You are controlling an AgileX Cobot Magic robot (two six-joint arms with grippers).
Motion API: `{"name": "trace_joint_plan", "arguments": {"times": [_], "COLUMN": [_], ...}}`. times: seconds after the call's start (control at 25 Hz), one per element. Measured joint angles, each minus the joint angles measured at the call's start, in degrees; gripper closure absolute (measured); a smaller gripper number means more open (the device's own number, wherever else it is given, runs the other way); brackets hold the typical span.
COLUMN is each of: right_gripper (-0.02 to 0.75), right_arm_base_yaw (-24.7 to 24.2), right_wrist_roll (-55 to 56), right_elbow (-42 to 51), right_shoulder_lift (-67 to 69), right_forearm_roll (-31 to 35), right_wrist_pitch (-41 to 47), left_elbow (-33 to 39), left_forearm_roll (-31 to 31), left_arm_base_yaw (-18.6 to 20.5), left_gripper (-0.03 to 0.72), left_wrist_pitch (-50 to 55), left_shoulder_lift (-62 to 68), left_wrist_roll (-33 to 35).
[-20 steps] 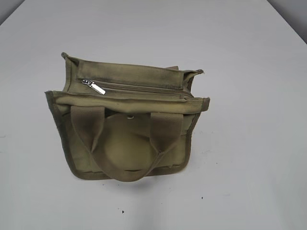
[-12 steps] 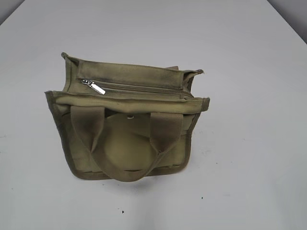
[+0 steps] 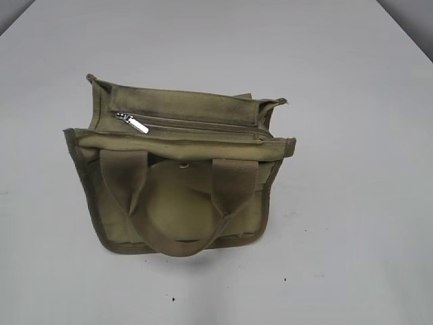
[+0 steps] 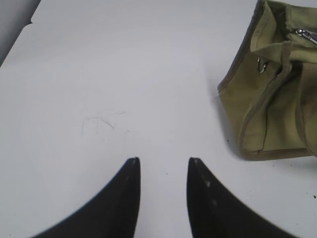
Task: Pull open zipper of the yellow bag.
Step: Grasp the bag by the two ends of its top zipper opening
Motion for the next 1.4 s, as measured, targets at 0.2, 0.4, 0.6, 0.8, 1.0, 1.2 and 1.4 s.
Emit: {"name": "trace_joint_plan", "arguments": {"times": [0.2,0.4,0.6,0.8,1.0,1.2,1.4], "right_gripper": [0.151,0.151,0.155,0.206,0.241,0.247,0.248], "right_arm_base_yaw": [0.0,0.0,0.0,0.14,2.6,7.95,13.93], "right_wrist_roll": [0.0,0.0,0.0,-0.08,-2.41,-8.74,-16.14], "right_elbow": [0.0,0.0,0.0,-0.18,-0.38,-3.59,-11.4], "right_shoulder_lift": [0.0,0.0,0.0,4.27,14.3,26.52,42.78], "right_forearm_roll": [0.0,0.0,0.21,1.76,2.39,2.64,2.78], "right_wrist_pitch": [0.0,0.0,-0.24,-5.16,-17.67,-24.27,-25.81], "left_elbow": [0.0,0.0,0.0,-0.69,-4.54,-12.6,-19.73], "left_forearm_roll": [0.0,0.0,-1.72,-12.64,-26.45,-38.83,-44.78], "left_arm_base_yaw": [0.0,0.0,0.0,0.0,0.0,0.0,-2.47], "left_gripper": [0.433,0.433,0.433,0.433,0.381,0.331,0.326], "left_wrist_pitch": [0.0,0.0,-0.12,-4.73,-8.99,-9.6,-9.6], "left_shoulder_lift": [0.0,0.0,1.66,11.13,28.7,48.98,64.35], "left_wrist_roll": [0.0,0.0,0.0,0.0,1.92,10.13,16.44]}}
